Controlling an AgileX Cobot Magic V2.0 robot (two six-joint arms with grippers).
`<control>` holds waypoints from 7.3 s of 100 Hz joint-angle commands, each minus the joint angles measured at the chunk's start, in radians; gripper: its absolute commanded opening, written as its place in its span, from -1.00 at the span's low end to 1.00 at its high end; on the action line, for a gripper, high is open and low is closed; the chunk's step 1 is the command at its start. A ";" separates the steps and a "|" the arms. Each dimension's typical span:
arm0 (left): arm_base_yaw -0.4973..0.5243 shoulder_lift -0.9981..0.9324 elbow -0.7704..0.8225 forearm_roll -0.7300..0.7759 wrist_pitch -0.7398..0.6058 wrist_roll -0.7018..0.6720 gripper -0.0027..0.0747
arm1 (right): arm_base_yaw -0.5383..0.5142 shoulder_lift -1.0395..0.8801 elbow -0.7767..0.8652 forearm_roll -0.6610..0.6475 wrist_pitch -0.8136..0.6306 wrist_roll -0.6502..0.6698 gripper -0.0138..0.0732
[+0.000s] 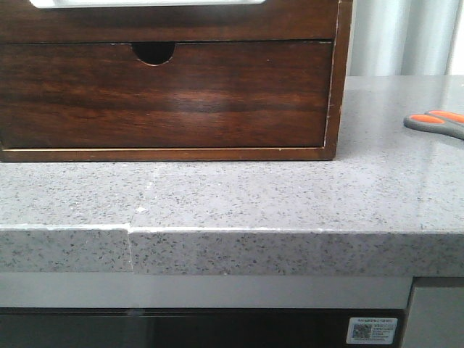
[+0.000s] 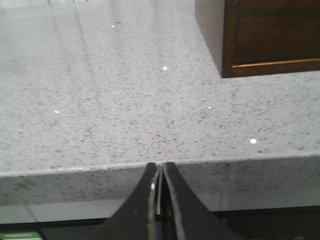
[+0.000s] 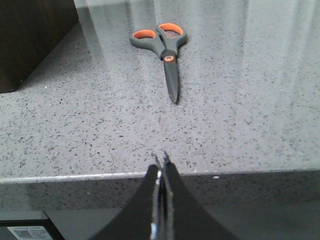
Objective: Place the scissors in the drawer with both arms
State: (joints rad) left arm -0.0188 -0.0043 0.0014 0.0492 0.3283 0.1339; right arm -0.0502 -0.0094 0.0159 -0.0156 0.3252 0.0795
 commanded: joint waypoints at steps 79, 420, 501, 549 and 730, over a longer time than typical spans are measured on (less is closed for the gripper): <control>0.001 -0.032 0.024 -0.144 -0.290 0.002 -0.98 | 0.002 -0.020 0.010 0.000 -0.309 -0.007 -0.85; -0.459 0.805 -0.502 1.108 -0.784 -0.134 -0.98 | 0.013 0.376 -0.289 0.075 -0.101 -0.007 -0.85; -0.459 0.748 -0.438 1.142 -0.880 -0.211 -0.17 | 0.013 0.376 -0.291 0.076 -0.092 -0.007 -0.85; -0.459 0.582 -0.438 1.008 -1.073 -0.296 -0.17 | 0.013 0.752 -0.588 -0.072 -0.055 -0.009 0.12; -0.459 0.571 -0.438 0.972 -1.064 -0.296 -0.17 | 0.011 1.673 -1.303 -0.122 0.493 -0.012 -0.86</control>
State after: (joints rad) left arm -0.4706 0.5639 -0.4054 1.0780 -0.7124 -0.1476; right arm -0.0359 1.7274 -1.2722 -0.1224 0.7796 0.0757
